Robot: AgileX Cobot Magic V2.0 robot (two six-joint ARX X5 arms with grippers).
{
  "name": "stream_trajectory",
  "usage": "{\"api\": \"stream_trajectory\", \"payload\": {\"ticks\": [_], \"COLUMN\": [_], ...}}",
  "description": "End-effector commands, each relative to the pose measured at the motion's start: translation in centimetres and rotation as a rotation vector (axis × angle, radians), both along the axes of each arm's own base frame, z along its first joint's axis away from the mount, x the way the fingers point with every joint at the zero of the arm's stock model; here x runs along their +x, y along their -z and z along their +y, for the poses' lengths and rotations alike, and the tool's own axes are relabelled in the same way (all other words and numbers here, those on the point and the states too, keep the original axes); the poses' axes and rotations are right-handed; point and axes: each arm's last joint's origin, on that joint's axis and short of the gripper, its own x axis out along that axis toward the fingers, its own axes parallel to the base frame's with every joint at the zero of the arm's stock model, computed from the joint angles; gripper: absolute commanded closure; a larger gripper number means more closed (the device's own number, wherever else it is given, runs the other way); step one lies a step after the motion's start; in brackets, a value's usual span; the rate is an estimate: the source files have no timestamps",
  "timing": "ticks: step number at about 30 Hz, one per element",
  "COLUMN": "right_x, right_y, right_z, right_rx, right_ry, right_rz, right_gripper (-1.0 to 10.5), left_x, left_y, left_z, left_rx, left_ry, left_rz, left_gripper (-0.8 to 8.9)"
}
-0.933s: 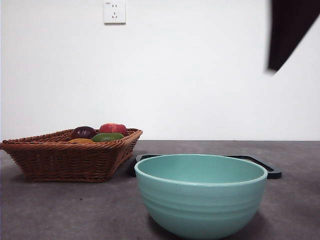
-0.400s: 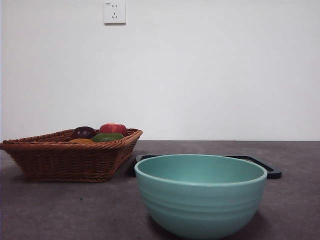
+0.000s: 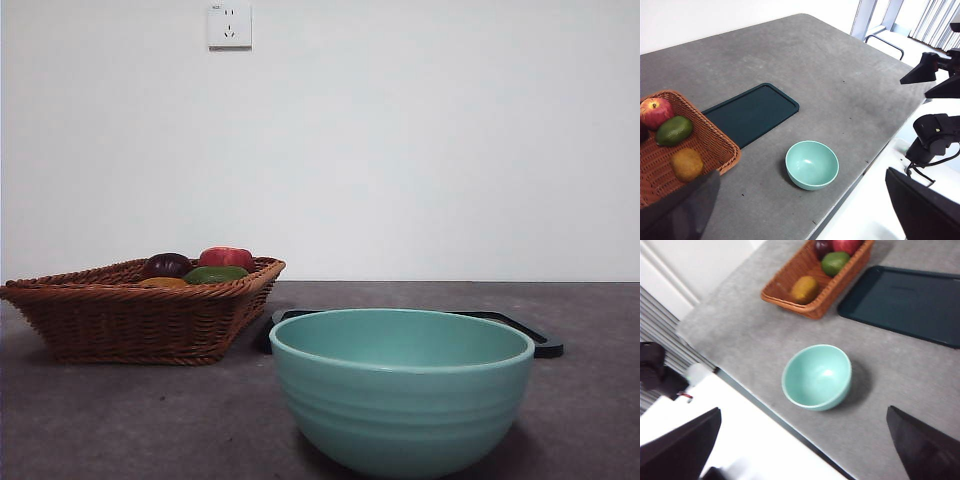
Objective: Pick up the wifruite, put it on the bowl, pick up the plate, put it on desk
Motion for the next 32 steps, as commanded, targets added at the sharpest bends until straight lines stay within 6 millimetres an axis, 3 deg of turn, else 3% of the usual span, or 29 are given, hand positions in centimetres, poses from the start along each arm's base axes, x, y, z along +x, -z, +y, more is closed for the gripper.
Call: {"api": "stream_trajectory", "payload": {"ticks": [1,12,22,25,27,30,32], "right_x": [-0.5,-2.3,-2.9,-2.9,-2.9,-2.9,-2.9], "right_y": [-0.9,-3.8,-4.5,-4.5,-4.4,-4.3,-4.4], "right_z": [-0.4,-2.0,-2.7,-2.7,-2.7,-2.8,-2.8], "right_rx": [0.041,0.067,0.064,0.063,0.061,0.053,0.056], "right_ry": [-0.005,-0.013,0.015,0.016,0.015,0.015,0.015], "right_rz": [-0.023,-0.178,-0.205,-0.204,-0.202,-0.193,-0.198], "right_gripper": [3.5,3.5,3.5,3.5,5.0,9.5,9.3], "left_x": [-0.1,-0.1,-0.1,-0.1,-0.1,-0.1,-0.1], "left_y": [-0.3,-0.3,-0.3,-0.3,-0.3,-0.3,-0.3], "left_z": [0.1,0.1,0.1,0.1,0.1,0.1,0.1], "left_rx": [-0.012,-0.01,-0.01,-0.01,-0.009,-0.009,-0.01], "left_ry": [0.009,0.009,0.009,0.009,0.009,0.009,0.009], "left_rz": [-0.013,-0.01,-0.01,-0.01,-0.009,-0.009,-0.01], "left_gripper": [2.84,2.84,2.9,3.86,5.26,7.73,8.07]}}
